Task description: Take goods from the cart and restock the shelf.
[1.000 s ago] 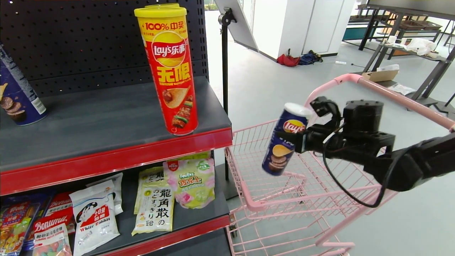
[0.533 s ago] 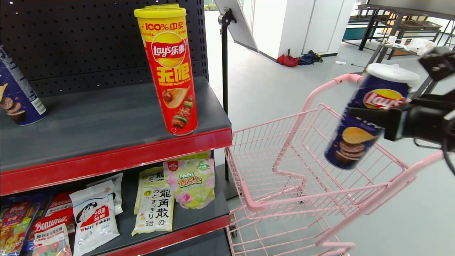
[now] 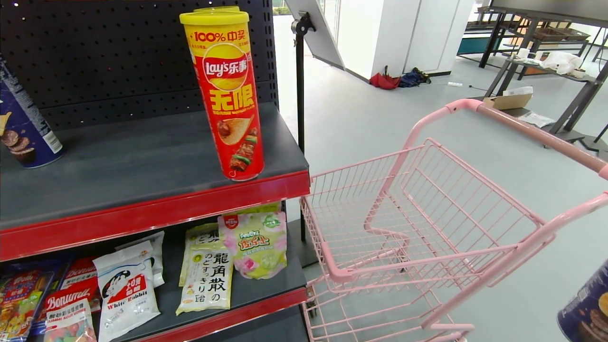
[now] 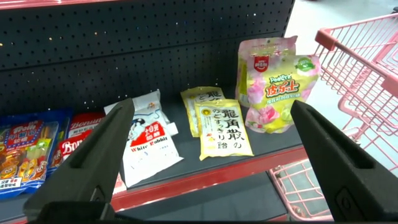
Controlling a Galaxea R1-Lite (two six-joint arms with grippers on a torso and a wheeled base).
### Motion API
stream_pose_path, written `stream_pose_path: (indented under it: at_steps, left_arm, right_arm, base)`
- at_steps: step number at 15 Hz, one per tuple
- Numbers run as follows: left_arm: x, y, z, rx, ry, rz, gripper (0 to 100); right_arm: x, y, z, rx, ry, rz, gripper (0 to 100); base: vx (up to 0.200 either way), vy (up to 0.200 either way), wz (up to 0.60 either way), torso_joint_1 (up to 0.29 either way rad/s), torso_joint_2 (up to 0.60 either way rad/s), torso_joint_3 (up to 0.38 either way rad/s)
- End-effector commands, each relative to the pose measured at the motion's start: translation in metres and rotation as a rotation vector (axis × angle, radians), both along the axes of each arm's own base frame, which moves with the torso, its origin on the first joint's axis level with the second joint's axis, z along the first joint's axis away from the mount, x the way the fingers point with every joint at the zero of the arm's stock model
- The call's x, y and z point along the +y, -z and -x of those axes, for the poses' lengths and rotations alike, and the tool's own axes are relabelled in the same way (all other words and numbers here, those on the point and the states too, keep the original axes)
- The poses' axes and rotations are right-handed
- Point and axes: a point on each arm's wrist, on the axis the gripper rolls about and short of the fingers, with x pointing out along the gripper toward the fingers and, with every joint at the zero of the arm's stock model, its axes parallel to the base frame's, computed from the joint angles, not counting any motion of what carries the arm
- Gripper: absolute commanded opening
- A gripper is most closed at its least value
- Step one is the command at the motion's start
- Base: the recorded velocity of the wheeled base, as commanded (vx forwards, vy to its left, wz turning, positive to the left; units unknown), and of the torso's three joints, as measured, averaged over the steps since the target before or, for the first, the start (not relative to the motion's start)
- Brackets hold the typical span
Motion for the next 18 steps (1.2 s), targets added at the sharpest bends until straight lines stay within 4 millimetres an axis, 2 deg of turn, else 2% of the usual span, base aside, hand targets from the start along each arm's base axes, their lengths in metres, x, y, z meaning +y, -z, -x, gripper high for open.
stream_pose_path:
  at_steps: [1, 10, 18]
  left_arm:
    - [0.000, 0.000, 0.000, 0.001, 0.000, 0.001, 100]
    - [0.000, 0.000, 0.000, -0.001, 0.000, 0.001, 100]
    - [0.000, 0.000, 0.000, -0.001, 0.000, 0.001, 100]
  right_arm:
    - [-0.001, 0.006, 0.021, -0.066, 0.016, 0.004, 0]
    - [-0.001, 0.012, 0.022, -0.055, 0.021, 0.009, 0]
    - [-0.001, 0.017, 0.020, -0.036, 0.011, 0.011, 0]
  base:
    - [0.000, 0.000, 0.00, 0.000, 0.00, 0.000]
    - [0.000, 0.000, 0.00, 0.005, -0.01, -0.009]
    - [0.000, 0.000, 0.00, 0.166, -0.50, -0.324]
